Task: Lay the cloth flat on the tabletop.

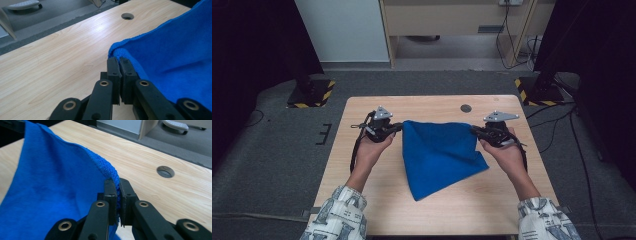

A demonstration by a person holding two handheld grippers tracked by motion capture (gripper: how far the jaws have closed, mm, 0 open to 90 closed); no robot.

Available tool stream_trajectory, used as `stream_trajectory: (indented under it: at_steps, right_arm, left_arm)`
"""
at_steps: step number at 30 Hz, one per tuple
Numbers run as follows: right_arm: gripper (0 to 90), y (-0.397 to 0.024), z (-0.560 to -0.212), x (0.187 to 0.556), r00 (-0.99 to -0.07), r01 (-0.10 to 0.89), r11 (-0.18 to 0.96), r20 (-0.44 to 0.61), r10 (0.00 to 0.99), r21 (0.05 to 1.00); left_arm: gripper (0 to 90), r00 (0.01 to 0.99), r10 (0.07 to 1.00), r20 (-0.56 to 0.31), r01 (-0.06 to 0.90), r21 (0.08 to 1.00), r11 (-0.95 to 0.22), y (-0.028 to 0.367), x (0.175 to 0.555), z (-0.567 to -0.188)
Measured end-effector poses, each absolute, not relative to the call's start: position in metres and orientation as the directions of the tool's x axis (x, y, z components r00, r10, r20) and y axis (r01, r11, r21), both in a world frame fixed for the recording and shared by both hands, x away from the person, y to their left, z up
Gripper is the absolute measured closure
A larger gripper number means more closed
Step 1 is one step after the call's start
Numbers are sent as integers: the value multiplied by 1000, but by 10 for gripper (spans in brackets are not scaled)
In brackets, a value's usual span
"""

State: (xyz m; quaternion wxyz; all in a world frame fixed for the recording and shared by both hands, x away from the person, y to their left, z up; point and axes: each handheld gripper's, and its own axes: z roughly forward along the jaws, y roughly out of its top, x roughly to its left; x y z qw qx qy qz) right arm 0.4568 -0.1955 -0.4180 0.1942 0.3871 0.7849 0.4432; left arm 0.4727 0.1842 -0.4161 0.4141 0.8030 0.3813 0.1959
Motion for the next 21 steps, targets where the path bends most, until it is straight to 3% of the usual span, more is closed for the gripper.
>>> stream_trajectory:
  at_steps: [11, 21]
  right_arm:
    - [860, -214, -436, 492, -576, 503, 315, 41, 816, 805]
    - [860, -235, -442, 491, -548, 535, 302, 53, 835, 790]
  left_arm:
    - [874, 608, 794, 30, 484, 779, -399, 158, 502, -426]
    - [875, 610, 791, 52, 485, 765, -424, 134, 514, -429]
